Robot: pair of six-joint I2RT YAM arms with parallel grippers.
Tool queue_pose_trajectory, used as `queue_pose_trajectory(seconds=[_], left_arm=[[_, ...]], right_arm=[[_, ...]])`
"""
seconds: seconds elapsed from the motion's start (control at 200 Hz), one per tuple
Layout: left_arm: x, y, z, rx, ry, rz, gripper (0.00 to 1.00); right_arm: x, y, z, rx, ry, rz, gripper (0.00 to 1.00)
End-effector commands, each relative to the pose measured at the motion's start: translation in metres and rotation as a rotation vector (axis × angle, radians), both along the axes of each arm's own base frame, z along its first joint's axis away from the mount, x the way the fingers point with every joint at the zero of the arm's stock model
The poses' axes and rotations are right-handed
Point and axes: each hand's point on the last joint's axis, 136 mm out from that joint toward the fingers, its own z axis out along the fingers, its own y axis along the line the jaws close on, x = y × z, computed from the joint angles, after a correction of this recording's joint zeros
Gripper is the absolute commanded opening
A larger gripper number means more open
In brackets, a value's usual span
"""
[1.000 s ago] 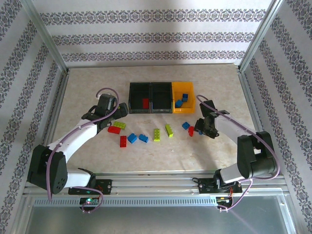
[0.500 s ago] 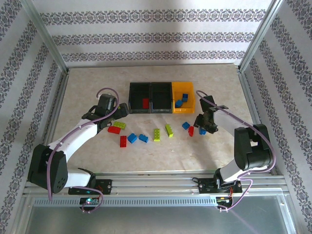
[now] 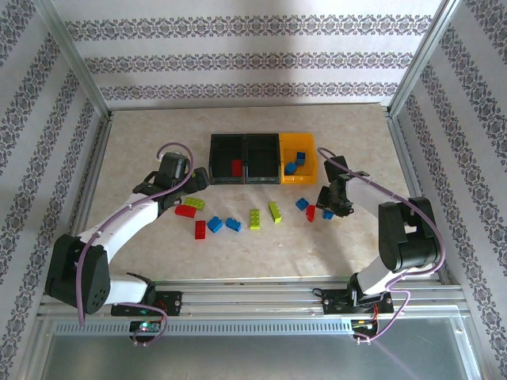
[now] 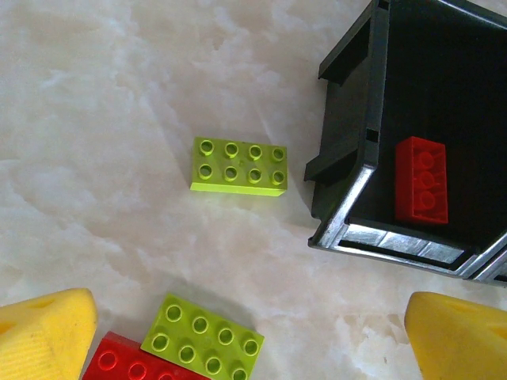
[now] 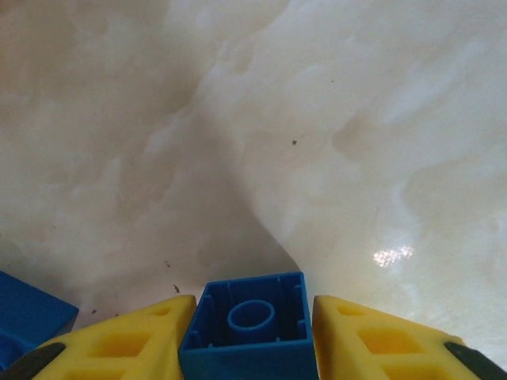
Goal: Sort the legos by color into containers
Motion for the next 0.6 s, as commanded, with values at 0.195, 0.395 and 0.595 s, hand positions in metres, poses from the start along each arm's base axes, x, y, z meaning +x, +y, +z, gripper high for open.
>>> queue_pose_trajectory(seconds=[0.195,0.395,0.595], left_arm=[[-0.003,0.010,-0.004,0.001,0.004,0.030,1.00],[-0.004,0.013,-0.004,0.003,0.004,0.036,1.00],[-0.004,0.015,-0.003,0.007,0.001,0.041,1.00]], right_arm=[[-0.013,-0.001,-0.010,0.012,0.039,-0.013,0.45],[-0.011,0.000,-0.008,0.016,0.029,-0.011,0.37],[-0.005,0.002,0.010,0.010,-0.020,-0.005,0.27]])
